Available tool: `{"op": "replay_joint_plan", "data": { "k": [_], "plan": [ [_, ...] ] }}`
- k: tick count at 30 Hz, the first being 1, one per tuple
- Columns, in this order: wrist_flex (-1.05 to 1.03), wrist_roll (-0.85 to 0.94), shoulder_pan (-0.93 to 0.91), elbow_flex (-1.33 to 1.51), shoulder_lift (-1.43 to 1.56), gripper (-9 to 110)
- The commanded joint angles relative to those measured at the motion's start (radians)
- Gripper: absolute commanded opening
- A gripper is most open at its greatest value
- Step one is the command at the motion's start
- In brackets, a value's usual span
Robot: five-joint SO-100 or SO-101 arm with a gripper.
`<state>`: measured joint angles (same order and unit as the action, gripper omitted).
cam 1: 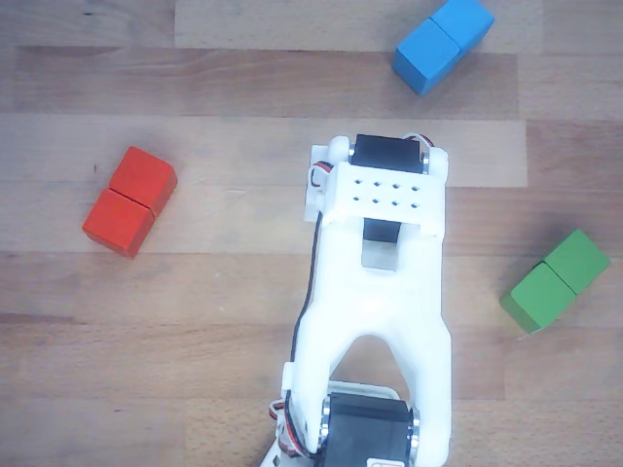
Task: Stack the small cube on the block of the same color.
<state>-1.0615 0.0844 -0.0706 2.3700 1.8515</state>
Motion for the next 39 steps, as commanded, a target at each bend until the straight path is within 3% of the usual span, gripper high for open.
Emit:
{"op": "replay_joint_plan", "data": {
  "k": [1, 23, 32, 39],
  "plan": [
    [0.015, 0.003, -0.005, -0.100, 0.003, 22],
    [0.009, -0.005, -0.005, -0.100, 0.002, 22],
    [0.015, 0.002, -0.005, -0.100, 0.003, 7],
    [0.017, 0.000, -0.006, -0.104, 0.018, 7]
  ]
}}
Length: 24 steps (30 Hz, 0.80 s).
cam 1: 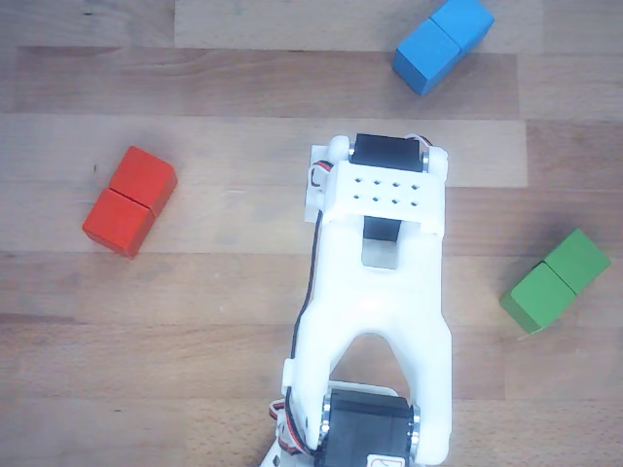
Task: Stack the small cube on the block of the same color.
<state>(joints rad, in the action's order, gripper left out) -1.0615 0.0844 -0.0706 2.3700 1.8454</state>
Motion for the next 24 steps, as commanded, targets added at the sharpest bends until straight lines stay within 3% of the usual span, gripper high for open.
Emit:
{"op": "replay_joint_plan", "data": {
  "k": [1, 14, 24],
  "plan": [
    [0.017, 0.000, -0.006, -0.114, 0.025, 7],
    [-0.118, 0.021, -0.166, -0.520, 0.106, 7],
    [-0.247, 0.144, -0.431, -0.647, 0.098, 7]
  ]
}}
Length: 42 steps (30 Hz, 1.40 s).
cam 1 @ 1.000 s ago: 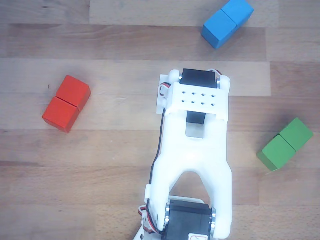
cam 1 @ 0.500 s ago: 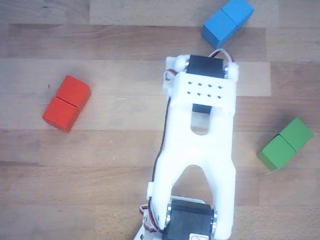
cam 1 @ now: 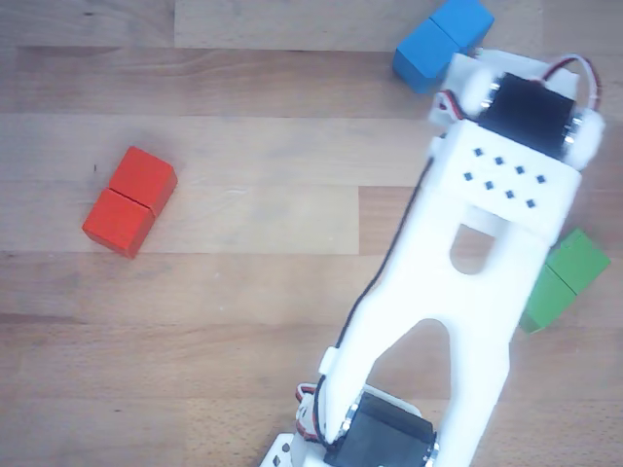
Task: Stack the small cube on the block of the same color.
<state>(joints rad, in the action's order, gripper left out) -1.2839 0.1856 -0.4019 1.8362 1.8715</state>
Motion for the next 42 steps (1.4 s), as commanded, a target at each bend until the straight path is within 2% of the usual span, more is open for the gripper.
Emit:
{"op": "replay_joint_plan", "data": {
  "k": [1, 8, 18, 42],
  "plan": [
    [-0.026, 0.057, -0.127, -0.112, 0.071, 7],
    [-0.028, 0.117, -0.279, -0.110, 0.011, 7],
    [-0.029, 0.120, -0.383, -0.106, -0.084, 7],
    [-0.012, 0.121, -0.394, 0.124, -0.095, 7]
  ]
}}
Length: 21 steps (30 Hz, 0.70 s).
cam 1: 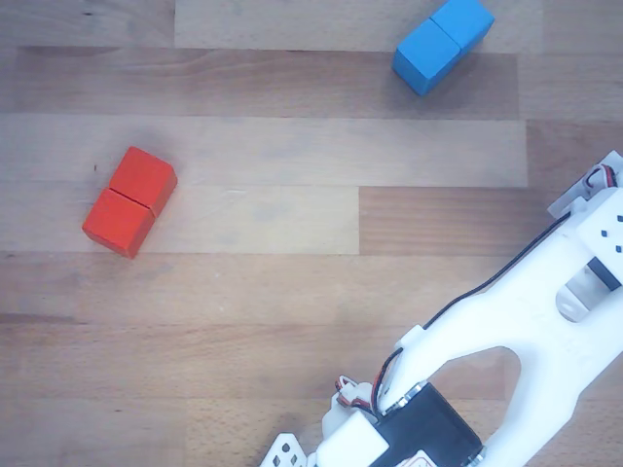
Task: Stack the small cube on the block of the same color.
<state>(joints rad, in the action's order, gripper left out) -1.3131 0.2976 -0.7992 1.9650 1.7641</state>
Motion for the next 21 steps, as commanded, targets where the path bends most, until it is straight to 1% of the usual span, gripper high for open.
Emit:
{"op": "replay_joint_plan", "data": {
  "k": [1, 21],
  "plan": [
    [0.017, 0.009, 0.003, -0.002, 0.012, 7],
    [0.020, 0.008, 0.003, -0.002, -0.038, 7]
  ]
}}
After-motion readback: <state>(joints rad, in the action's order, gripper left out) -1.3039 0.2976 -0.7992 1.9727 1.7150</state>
